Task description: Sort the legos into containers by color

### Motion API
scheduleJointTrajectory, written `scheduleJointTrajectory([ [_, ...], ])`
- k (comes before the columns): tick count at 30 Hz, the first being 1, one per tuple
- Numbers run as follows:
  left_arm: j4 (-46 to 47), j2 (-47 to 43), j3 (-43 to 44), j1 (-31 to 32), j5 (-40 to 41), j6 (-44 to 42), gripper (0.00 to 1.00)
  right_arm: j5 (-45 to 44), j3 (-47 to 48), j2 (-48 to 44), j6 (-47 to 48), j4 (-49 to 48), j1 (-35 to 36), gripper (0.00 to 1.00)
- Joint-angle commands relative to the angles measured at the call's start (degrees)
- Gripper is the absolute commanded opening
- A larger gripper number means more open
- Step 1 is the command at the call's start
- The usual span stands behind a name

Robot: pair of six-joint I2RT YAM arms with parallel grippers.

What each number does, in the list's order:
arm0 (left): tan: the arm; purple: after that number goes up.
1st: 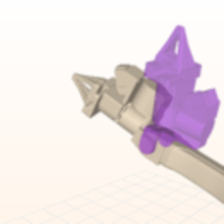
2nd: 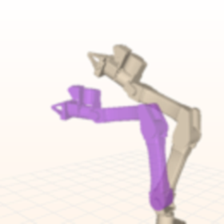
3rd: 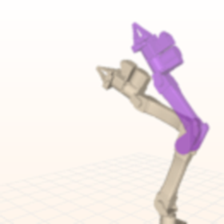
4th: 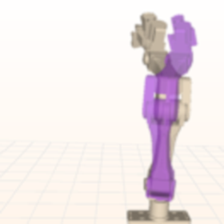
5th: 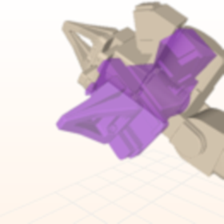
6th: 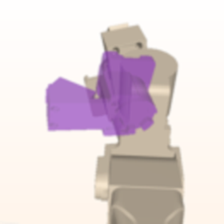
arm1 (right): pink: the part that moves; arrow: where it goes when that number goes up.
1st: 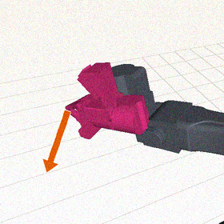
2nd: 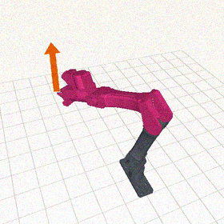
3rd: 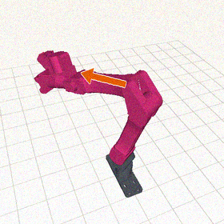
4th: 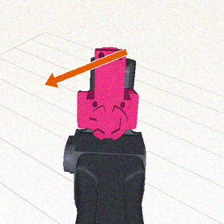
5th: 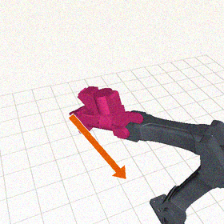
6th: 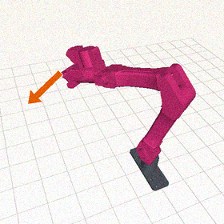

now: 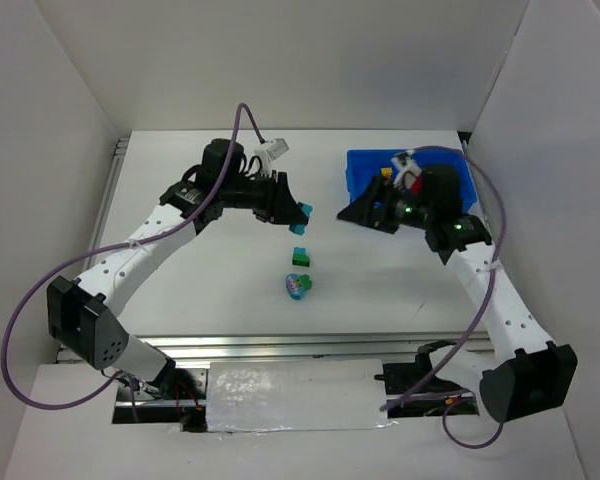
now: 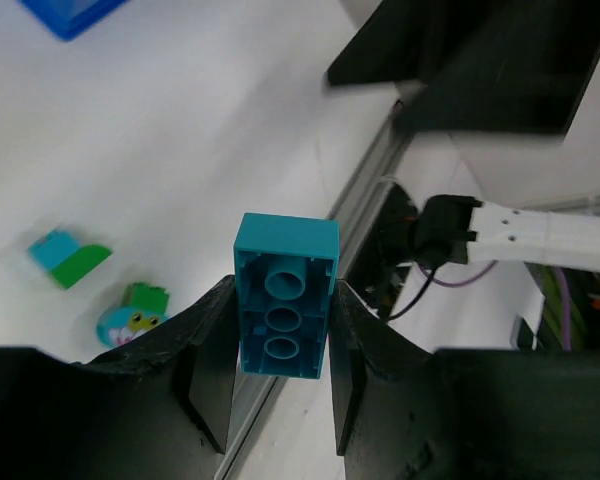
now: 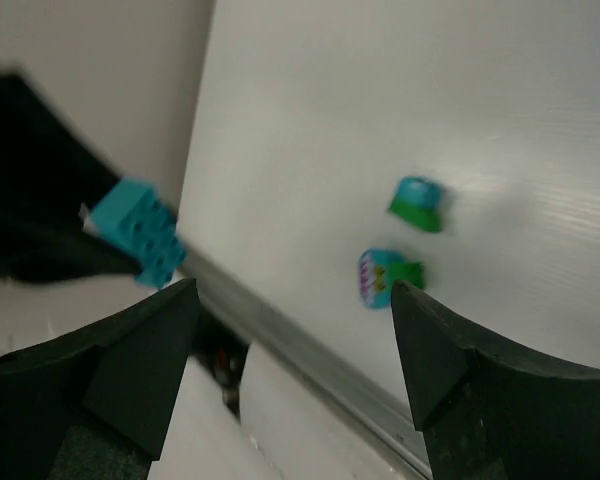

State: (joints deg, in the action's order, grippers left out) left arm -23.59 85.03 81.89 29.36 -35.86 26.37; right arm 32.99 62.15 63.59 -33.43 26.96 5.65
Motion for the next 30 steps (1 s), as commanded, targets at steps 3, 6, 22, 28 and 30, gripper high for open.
scheduleJointTrajectory([
  [3,15.6,-3.6,-4.5,0.3,-12.4,6.6,0.0,18.8,-1.9,-1.5,8.4,-10.2,18.1,0.85],
  [6,17.3,-6.1,-6.6,0.3,-11.4,8.3,0.0,25.1,-8.5,-3.6,-0.4,-24.9,20.3,0.84],
  [22,36.7,-18.4,-19.2,0.5,-7.4,29.5,0.0,9.5,-20.1,-10.3,-13.9,-54.1,27.0,0.81],
  [28,40.8,-21.2,-23.3,1.0,-7.1,35.3,0.0,6.5,-18.6,-7.4,-15.0,-59.4,29.2,0.8],
  [30,40.7,-21.8,-23.9,1.7,-6.0,35.7,0.0,5.6,-18.7,-6.6,-15.7,-60.7,29.6,0.77],
])
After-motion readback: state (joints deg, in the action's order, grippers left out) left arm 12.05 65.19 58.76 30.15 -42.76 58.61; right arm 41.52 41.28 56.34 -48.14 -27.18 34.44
